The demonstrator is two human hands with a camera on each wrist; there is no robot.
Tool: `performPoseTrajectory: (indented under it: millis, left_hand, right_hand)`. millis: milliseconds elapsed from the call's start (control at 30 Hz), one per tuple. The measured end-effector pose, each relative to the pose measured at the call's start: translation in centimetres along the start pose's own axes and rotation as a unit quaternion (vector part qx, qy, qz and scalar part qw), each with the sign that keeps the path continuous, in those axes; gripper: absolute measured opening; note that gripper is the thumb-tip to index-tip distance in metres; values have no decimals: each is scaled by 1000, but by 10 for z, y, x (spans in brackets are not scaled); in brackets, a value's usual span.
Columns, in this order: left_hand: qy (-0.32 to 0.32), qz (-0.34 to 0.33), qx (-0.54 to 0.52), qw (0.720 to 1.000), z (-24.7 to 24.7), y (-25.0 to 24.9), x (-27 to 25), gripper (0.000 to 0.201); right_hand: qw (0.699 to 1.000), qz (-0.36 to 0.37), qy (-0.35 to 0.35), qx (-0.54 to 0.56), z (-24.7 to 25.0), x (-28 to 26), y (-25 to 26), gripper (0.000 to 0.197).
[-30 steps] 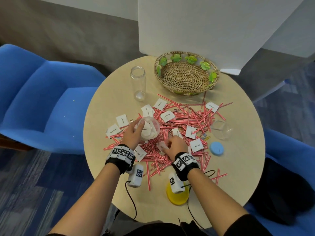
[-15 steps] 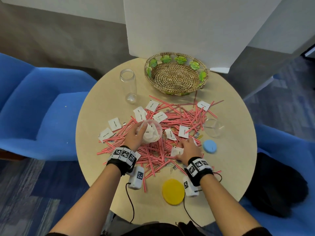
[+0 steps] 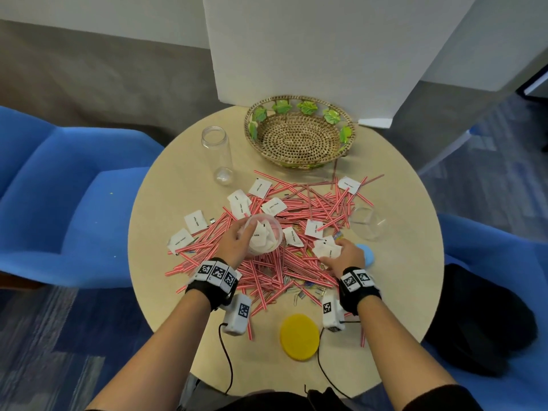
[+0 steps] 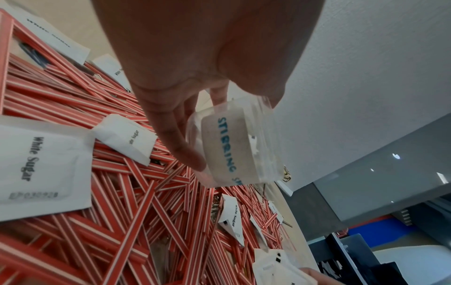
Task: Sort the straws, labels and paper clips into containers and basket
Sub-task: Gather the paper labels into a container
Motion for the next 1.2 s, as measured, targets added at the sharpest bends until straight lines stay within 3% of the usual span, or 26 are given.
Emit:
performPoseTrajectory:
  millis: [100,167,233,367,567,700,833,933,1033,1200]
  left_hand:
    - [0,6,-5,1000,1,0,0,85]
    - [2,11,-1,1000,2,2,1,77]
    - [-7,4,18,1000,4,3,4,71]
    - [-8,1,29,1000,9,-3,14,87]
    - [-31,4,12,999,22,-12,28,76]
    - [-27,6,6,1000,23,-6,31,51]
    - [-28,14,23,999,27,0,28,54]
    - [-34,27,24,999,28,3,27,58]
    - [-38,34,17,999,28,-1,26,55]
    - [-40,22,5,999,30,-10,28,52]
  right_hand:
    - [998,47,-38,-4,3,-5,1,45]
    - [997,74,-15,25,3,-9,0,33]
    - [993,94,22,71,7,-10,4,37]
    - [986,125,48,104,17,-2,28,35]
    - [991,123,-13,45,11,26,58,46]
    - [993,114,5,-22,1,29,71,48]
    - [990,122,0,-74,-6,27,84,52]
    - [986,126,-13,-110,-9,27,93,37]
    - [980,137,21,-142,-12,24,98,37]
    - [988,155,10,-10,-7,25,98,46]
Point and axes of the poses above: each hand's wrist, its own x-axis towards the middle knuckle, its own z-axis out of the back of the hand, y = z × x, the point moved 3 cm from there along x, towards the middle knuckle, and after that the axes turned 8 degrees about -z, right-handed, at the moved point
